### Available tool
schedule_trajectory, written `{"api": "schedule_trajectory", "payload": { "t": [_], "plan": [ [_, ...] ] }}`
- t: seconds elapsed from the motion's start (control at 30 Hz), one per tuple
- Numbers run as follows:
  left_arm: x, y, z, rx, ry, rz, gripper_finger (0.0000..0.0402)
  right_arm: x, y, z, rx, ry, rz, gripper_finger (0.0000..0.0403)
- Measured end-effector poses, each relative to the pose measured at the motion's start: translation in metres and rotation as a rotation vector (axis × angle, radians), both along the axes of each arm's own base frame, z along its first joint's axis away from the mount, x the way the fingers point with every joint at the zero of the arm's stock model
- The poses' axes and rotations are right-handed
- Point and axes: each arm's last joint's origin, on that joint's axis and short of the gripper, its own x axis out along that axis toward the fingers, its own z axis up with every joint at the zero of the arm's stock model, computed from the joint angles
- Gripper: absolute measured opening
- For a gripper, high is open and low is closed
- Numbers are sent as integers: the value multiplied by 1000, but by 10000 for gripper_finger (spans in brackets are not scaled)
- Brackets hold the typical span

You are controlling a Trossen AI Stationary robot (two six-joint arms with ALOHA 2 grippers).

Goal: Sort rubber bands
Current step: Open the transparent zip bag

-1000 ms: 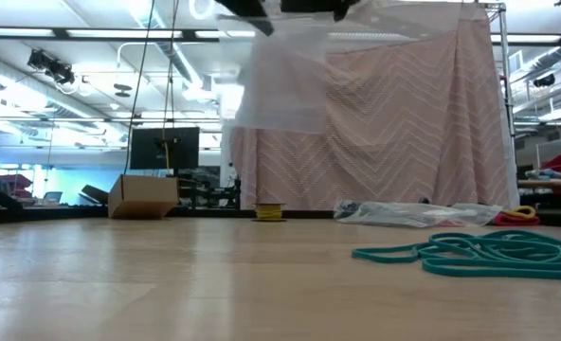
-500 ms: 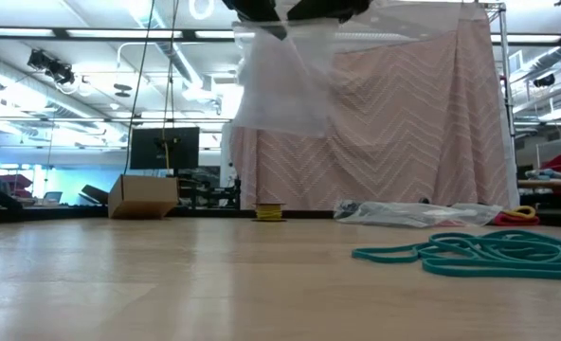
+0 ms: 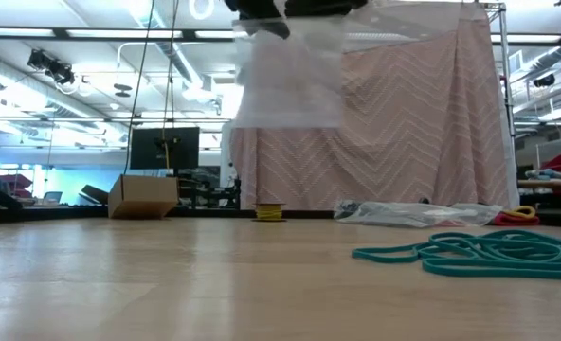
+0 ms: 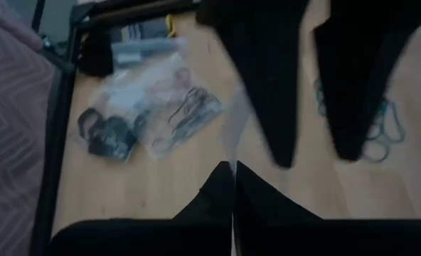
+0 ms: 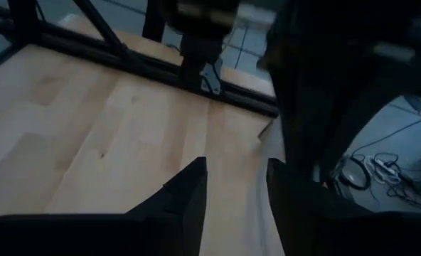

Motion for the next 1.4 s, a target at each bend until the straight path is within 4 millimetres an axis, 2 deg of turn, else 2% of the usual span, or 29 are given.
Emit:
{"api": "schedule_trajectory", "payload": {
  "t": [0.27,0.43,0.57,0.77,1.0,1.4],
  "plan": [
    [3,-1,11,-75,-83,-29,5,-2,-5,-5,-64,49,-144,107],
    [3,-2,11,-133,-87,-56,5,-3,-10,-5,-87,53,-206,51],
    [4,0,12,-110,-107,-34,5,-3,-10,-5,-73,55,-188,6],
    [4,13,14,-23,-120,54,5,-2,-7,-7,13,63,-105,1],
    [2,26,14,76,-109,124,5,-3,1,-8,35,78,-48,1],
    [-1,41,13,82,-103,170,5,-3,6,-7,62,76,22,0]
  ]
}}
